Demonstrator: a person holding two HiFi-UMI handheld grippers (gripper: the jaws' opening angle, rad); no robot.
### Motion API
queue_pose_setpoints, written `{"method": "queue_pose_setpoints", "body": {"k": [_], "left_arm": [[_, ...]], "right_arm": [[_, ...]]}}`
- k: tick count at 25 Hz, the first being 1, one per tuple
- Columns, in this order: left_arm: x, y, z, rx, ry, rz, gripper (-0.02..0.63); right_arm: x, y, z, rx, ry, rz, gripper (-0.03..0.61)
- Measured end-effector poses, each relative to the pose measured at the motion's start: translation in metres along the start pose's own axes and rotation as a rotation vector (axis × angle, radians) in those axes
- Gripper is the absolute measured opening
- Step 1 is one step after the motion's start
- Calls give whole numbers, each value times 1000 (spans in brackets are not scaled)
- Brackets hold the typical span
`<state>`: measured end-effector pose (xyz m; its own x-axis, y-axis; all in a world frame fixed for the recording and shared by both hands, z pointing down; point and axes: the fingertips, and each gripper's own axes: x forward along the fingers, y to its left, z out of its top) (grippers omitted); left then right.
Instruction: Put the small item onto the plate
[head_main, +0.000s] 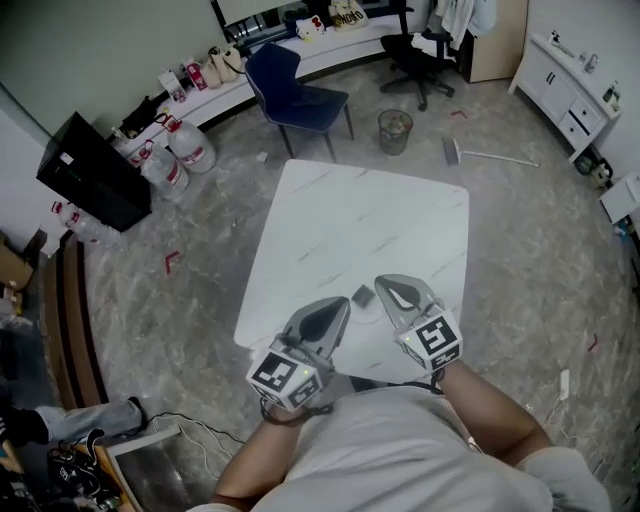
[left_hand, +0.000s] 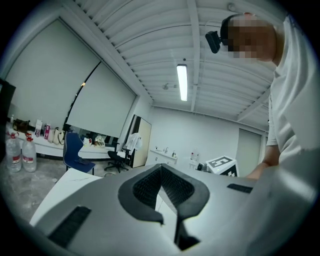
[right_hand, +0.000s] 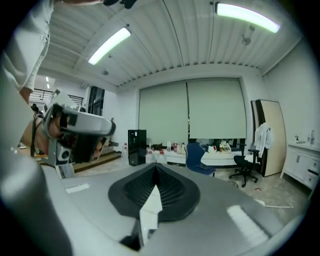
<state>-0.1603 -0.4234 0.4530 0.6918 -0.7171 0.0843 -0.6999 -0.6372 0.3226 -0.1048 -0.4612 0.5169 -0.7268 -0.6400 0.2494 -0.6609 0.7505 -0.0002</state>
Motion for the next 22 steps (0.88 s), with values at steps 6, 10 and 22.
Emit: {"method": "queue_pose_setpoints", "body": {"k": [6,10,22], "left_arm": [[1,-35,47,38,-48,-28,6],[2,-52,64,50,-78,-52,6],[2,-64,90,79,-98,-55,6]], "right_arm": [[-55,19,89,33,-126,19,3],[-76,28,118,39,-157,16,3],[-97,42,157,11,-212,16,2]]}}
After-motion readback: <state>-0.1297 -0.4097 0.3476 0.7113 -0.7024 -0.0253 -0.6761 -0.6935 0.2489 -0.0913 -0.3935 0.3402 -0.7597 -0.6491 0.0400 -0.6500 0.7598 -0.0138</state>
